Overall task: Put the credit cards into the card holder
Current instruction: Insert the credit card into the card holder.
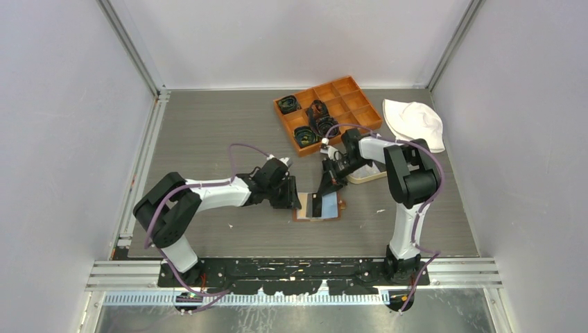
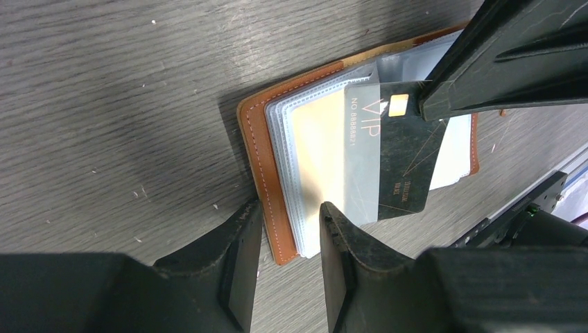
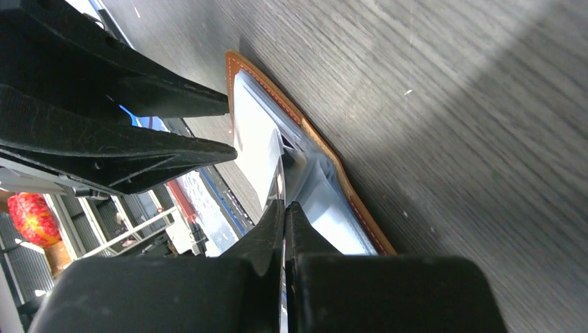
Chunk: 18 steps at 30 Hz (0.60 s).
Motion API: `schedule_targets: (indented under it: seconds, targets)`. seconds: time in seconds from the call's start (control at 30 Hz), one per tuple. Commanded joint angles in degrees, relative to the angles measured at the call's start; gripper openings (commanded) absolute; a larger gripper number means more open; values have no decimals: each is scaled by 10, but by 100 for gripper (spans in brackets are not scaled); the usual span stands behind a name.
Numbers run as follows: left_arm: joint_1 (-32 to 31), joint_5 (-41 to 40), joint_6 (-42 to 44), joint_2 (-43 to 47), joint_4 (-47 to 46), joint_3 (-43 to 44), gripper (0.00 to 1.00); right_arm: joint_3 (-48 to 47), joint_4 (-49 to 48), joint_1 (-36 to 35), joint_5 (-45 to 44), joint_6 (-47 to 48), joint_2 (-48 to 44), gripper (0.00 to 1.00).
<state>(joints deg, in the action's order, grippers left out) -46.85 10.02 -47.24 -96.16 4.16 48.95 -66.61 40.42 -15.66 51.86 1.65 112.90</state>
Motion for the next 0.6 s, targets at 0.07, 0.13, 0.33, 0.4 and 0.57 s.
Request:
schedule_targets:
  seconds: [0.07,0.13,0.33,0.4,0.57]
  targets:
    - [-2,14,12,-14,3,17,37,-35,7,-14,15,14,24,5]
    - [-2,14,11,-15,2,19,37,-39,10,-15,18,17,29,5]
    - [-2,15,9,-15,1,22,38,-43,11,-20,19,17,30,7]
    - [-2,11,9,-10,1,22,39,-44,12,-21,19,18,32,8]
    - [-5,-41,18,36,37,20,44,-50,15,-22,18,21,37,9]
